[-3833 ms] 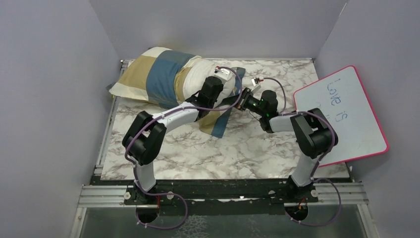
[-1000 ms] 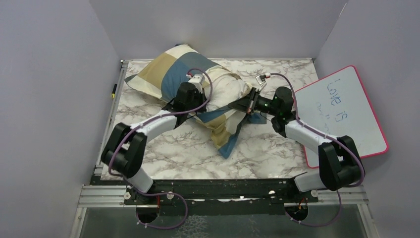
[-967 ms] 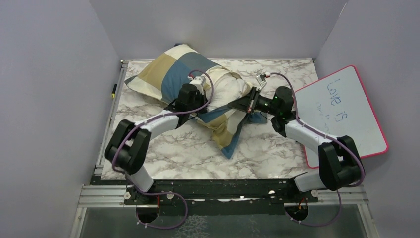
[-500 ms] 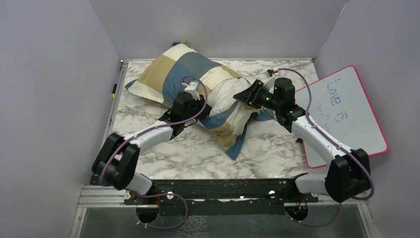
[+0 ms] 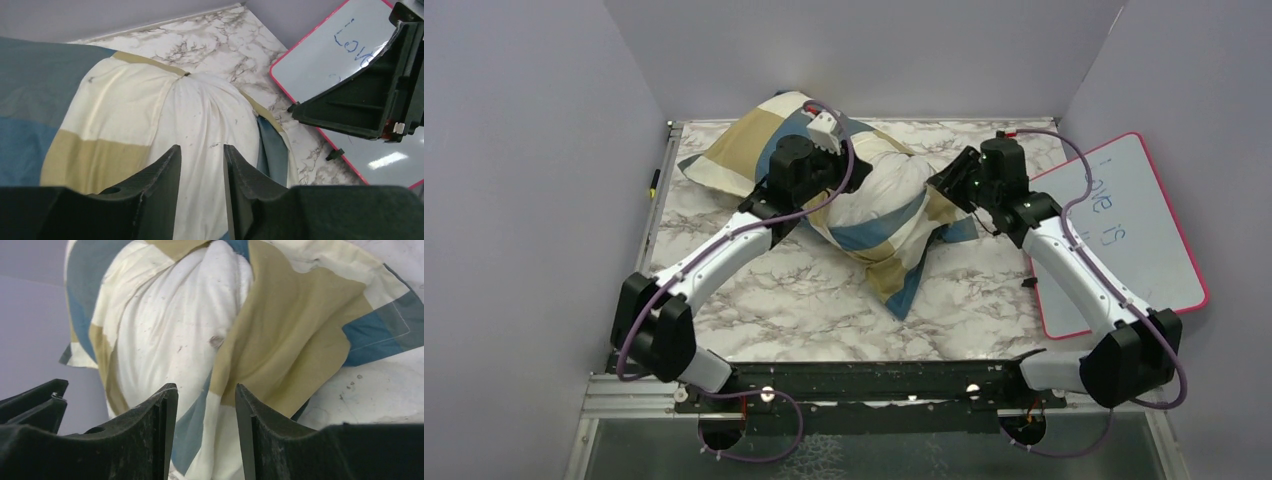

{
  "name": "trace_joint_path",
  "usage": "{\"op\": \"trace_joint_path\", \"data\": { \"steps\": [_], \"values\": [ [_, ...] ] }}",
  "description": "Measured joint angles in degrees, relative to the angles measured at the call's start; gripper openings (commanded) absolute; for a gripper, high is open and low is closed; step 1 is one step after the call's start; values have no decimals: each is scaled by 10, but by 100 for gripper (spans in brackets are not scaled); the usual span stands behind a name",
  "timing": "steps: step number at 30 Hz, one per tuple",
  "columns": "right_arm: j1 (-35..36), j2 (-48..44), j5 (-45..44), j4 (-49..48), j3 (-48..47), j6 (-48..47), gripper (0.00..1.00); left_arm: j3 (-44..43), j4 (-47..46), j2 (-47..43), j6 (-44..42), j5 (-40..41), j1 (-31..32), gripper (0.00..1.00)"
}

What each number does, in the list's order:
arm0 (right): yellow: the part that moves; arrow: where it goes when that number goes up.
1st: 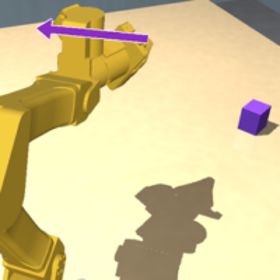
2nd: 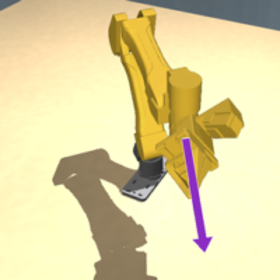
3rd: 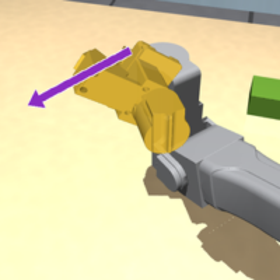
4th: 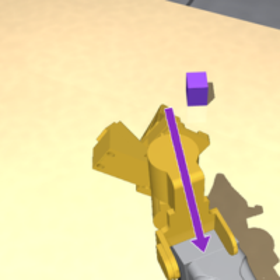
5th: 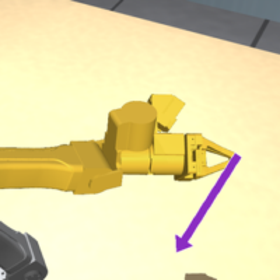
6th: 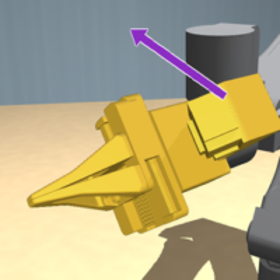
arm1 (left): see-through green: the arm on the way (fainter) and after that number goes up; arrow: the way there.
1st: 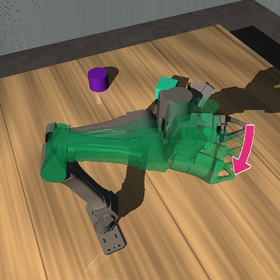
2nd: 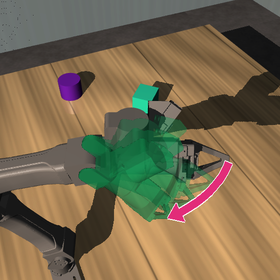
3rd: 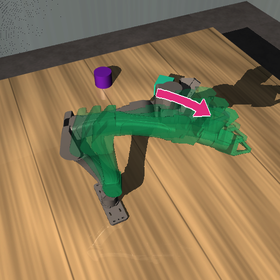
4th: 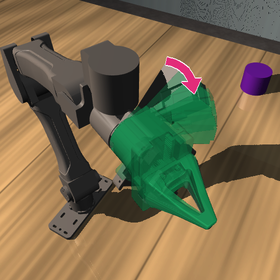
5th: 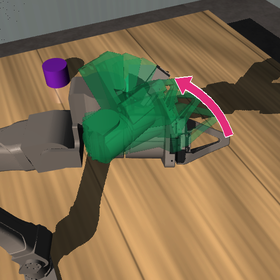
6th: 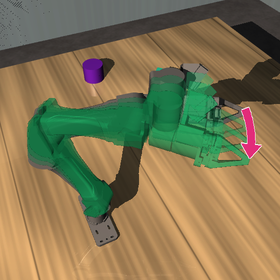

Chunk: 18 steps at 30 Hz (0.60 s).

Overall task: Put the pillow into the pillowcase
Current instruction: Stuff the pillow into the pillowcase.

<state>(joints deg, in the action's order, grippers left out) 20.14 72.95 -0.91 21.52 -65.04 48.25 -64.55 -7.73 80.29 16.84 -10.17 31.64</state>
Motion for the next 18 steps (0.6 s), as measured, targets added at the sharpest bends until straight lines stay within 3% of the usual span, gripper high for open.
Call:
{"op": "trace_joint_path", "data": {
  "steps": [6, 8, 11, 18],
  "values": [
    [0, 81, -20, 18, -31, 14, 45, -96, -57, 177, 24, -70, 0, 26],
    [0, 100, -22, 20, -31, 14, 34, -109, -67, 228, 36, -87, 0, 23],
    [0, 122, -25, 19, -31, 7, 2, -111, -87, 299, 49, -100, 5, 21],
    [0, 127, -21, 10, -55, -50, 0, -68, -146, 316, 47, -55, 18, 17]
  ]
}}
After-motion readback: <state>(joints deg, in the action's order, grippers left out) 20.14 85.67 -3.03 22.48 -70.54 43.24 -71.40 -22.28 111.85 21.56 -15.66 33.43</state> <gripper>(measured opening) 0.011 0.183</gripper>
